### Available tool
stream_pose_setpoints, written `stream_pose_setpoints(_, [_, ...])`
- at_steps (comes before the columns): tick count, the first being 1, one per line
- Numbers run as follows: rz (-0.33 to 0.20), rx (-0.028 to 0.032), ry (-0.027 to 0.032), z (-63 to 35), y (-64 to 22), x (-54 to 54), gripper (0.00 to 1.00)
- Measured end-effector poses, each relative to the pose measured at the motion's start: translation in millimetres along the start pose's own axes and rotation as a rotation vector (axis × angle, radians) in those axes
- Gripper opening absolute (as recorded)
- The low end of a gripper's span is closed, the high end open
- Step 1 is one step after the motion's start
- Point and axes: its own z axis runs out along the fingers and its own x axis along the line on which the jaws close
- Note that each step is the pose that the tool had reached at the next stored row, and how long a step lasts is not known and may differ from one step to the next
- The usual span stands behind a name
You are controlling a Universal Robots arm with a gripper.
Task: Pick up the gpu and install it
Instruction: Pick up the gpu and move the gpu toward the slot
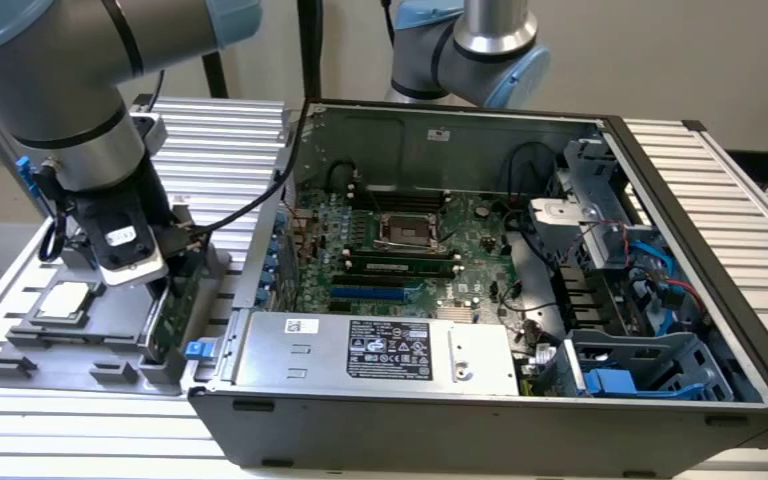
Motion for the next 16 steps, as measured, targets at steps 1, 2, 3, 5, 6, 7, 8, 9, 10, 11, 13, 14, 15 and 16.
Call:
stream_pose_setpoints(1, [0.000, -0.0001, 0.0000, -1.4, 0.1, 0.0, 0.26])
stream_pose_setpoints(2, [0.000, 0.0000, 0.0000, -3.0, 0.1, -0.1, 0.26])
stream_pose_setpoints(3, [0.000, -0.0001, -0.0001, -4.7, 0.2, -0.1, 0.26])
stream_pose_setpoints(5, [0.000, 0.0000, -0.0001, -8.5, 0.3, -0.2, 0.26])
stream_pose_setpoints(6, [0.000, 0.0001, -0.0001, -10.8, 0.4, -0.2, 0.26])
stream_pose_setpoints(7, [0.000, -0.0001, 0.0000, -13.3, 0.5, -0.3, 0.26])
stream_pose_setpoints(8, [0.000, -0.0001, -0.0001, -15.9, 0.6, -0.4, 0.26])
stream_pose_setpoints(9, [0.000, -0.0001, -0.0001, -18.8, 0.8, -0.5, 0.26])
stream_pose_setpoints(10, [0.000, 0.0000, 0.0000, -22.4, 0.9, -0.5, 0.26])
stream_pose_setpoints(11, [0.000, 0.0000, 0.0001, -26.0, 1.0, -0.6, 0.26])
stream_pose_setpoints(13, [0.000, 0.0000, 0.0002, -34.7, 1.4, -0.8, 0.26])
stream_pose_setpoints(14, [0.000, 0.0001, 0.0003, -39.0, 1.6, -0.9, 0.26])
stream_pose_setpoints(15, [0.000, -0.0001, 0.0003, -43.7, 1.8, -1.0, 0.26])
stream_pose_setpoints(16, [0.000, 0.0001, 0.0005, -48.2, 2.0, -1.1, 0.26])
